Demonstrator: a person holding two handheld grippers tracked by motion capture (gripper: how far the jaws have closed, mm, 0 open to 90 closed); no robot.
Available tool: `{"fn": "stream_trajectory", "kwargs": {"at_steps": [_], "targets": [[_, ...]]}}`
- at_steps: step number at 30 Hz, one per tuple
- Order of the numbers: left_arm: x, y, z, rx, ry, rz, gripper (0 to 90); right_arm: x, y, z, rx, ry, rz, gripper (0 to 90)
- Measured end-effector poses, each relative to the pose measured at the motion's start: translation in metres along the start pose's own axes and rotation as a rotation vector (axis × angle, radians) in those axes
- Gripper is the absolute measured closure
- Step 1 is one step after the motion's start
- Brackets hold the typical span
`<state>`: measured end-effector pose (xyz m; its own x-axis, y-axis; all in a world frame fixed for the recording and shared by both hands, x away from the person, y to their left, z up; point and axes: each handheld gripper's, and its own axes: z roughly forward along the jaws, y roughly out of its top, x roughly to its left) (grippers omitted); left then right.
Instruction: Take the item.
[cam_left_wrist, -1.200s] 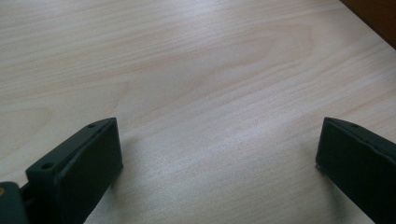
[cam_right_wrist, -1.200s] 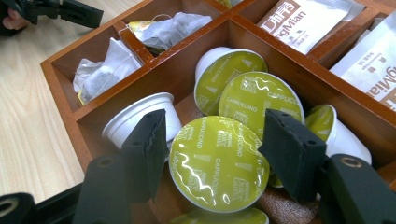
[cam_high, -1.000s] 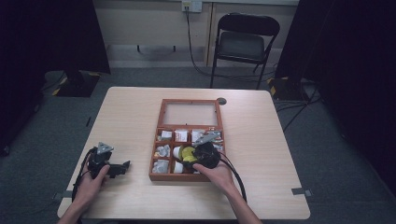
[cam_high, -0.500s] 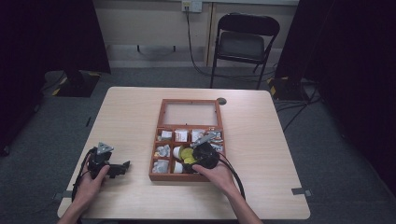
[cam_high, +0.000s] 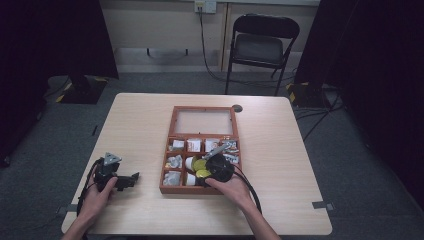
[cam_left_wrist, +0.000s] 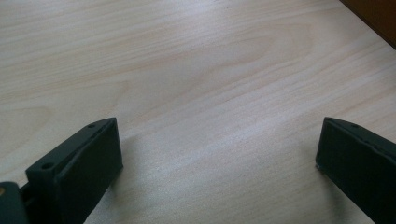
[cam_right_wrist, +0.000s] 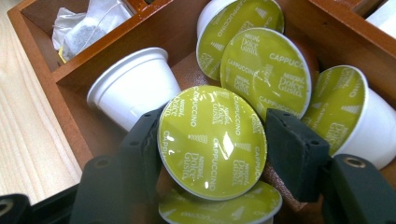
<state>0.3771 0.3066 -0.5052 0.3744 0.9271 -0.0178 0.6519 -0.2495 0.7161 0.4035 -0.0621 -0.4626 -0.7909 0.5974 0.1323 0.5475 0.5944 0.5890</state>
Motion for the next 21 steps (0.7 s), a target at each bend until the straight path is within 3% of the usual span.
{"fn": "stream_trajectory", "kwargs": {"at_steps": [11,15,21], "targets": [[0.0000,0.0000,0.0000,0.000,0.000,0.000,0.0,0.0004,0.0007,0.0018,0.027,0.001,-0.010,39.8],[0.0000,0.0000,0.0000,0.000,0.000,0.000,0.0,0.0009,0.0002,0.0013,0.017,-0.004,-0.020,39.8],[0.0001,-0.0001,-0.0002,0.001,0.000,0.003,0.0,-0.0026,-0.0006,-0.0032,-0.029,0.016,0.012,39.9]]}}
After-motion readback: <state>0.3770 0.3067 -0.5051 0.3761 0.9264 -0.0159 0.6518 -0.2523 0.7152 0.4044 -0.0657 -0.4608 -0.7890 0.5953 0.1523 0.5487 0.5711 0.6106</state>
